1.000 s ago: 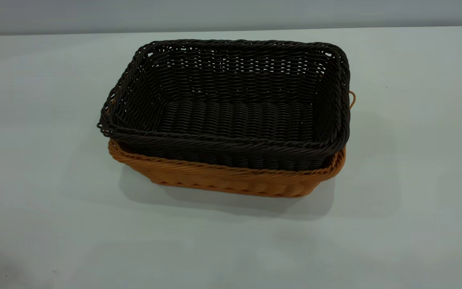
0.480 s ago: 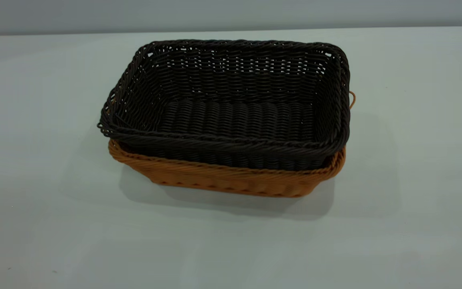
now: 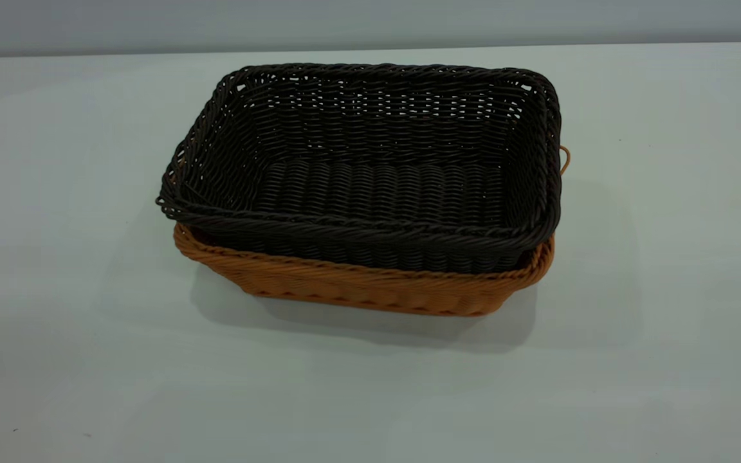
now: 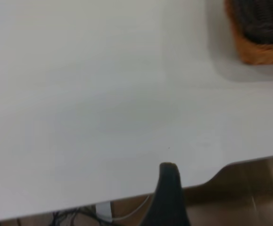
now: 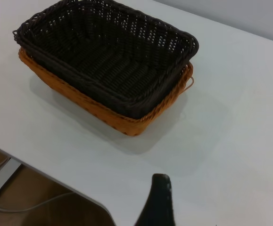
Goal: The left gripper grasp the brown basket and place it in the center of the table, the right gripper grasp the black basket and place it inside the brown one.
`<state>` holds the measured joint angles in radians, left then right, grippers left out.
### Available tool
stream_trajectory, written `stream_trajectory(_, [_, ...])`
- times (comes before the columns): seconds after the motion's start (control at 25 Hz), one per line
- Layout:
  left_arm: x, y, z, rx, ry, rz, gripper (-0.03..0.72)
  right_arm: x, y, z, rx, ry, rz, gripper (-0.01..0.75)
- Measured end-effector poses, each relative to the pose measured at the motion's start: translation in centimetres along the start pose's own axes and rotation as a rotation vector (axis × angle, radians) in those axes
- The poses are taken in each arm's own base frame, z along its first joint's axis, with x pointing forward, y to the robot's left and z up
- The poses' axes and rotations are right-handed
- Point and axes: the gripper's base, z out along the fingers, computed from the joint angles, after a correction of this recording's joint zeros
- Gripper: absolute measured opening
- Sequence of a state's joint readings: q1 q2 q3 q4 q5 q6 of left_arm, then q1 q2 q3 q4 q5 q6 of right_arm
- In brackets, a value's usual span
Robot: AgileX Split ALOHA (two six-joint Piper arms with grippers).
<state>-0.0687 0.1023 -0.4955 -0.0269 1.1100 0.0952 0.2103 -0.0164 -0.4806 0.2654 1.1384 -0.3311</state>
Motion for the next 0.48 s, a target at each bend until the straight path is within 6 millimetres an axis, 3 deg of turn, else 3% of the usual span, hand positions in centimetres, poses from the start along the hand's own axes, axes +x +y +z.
stream_trajectory(0.48, [0.12, 0.23, 0.20, -0.025, 0.007, -0.068, 0.572, 0.00, 0.01, 0.00, -0.001, 0.000, 0.004, 0.590])
